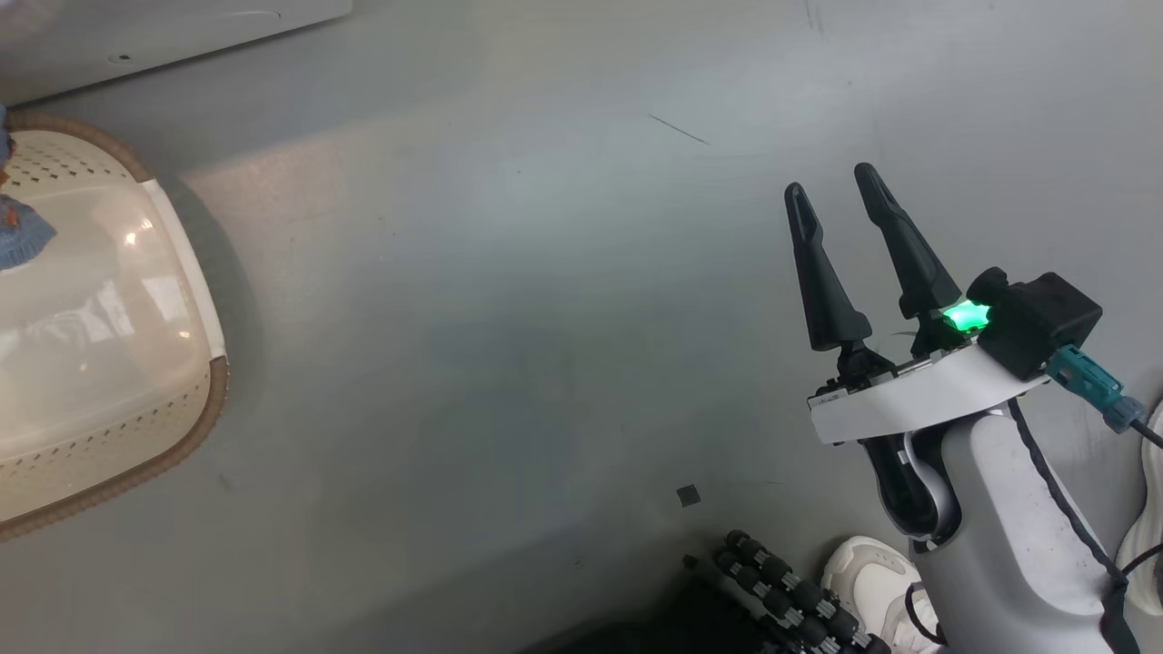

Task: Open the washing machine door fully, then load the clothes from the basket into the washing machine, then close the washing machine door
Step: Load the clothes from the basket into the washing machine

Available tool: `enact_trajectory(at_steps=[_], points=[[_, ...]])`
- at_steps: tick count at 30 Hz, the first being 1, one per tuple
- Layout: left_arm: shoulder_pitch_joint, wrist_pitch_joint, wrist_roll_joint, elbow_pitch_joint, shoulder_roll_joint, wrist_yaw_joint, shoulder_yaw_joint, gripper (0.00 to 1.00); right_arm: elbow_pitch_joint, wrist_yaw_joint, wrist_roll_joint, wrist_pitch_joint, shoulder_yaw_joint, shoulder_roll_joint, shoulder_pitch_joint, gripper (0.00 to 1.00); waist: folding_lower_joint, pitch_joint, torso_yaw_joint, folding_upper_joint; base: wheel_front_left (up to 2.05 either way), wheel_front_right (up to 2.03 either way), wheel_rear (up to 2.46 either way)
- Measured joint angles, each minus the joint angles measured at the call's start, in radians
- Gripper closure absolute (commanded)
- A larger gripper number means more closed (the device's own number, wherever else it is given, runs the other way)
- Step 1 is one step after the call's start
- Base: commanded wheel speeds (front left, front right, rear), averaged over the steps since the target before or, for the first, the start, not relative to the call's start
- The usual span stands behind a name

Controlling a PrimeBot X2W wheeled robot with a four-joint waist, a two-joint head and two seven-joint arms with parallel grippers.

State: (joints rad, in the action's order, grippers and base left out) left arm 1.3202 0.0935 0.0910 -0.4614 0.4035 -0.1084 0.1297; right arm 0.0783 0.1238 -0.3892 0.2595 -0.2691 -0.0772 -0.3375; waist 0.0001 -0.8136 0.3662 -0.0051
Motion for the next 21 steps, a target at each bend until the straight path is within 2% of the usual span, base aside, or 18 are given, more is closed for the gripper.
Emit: enact_trajectory(at_steps=[11, 19, 20, 21], points=[[0.132, -0.032, -0.013, -0.034, 0.023, 0.0, -0.009, 1.0, 0.009, 0.0, 0.0, 0.0, -0.018, -0.003, -0.022, 0.0, -0.0001, -0.049, 0.032, 0.0, 0.0, 0.0, 0.0], [0.131, -0.041, -0.031, -0.118, 0.039, 0.0, -0.018, 1.0, 0.02, 0.0, 0.0, 0.0, -0.017, -0.004, -0.022, 0.0, -0.0001, -0.058, 0.039, 0.0, 0.0, 0.0, 0.0], [0.131, -0.041, -0.032, -0.132, 0.042, 0.0, -0.017, 0.8, 0.021, 0.0, 0.0, 0.0, -0.017, -0.004, -0.022, 0.0, -0.0001, -0.058, 0.039, 0.0, 0.0, 0.0, 0.0], [0.131, -0.041, -0.036, -0.141, 0.044, 0.0, -0.02, 0.8, 0.022, 0.0, 0.0, 0.0, -0.017, -0.004, -0.022, 0.0, 0.0, -0.058, 0.039, 0.0, 0.0, 0.0, 0.0]])
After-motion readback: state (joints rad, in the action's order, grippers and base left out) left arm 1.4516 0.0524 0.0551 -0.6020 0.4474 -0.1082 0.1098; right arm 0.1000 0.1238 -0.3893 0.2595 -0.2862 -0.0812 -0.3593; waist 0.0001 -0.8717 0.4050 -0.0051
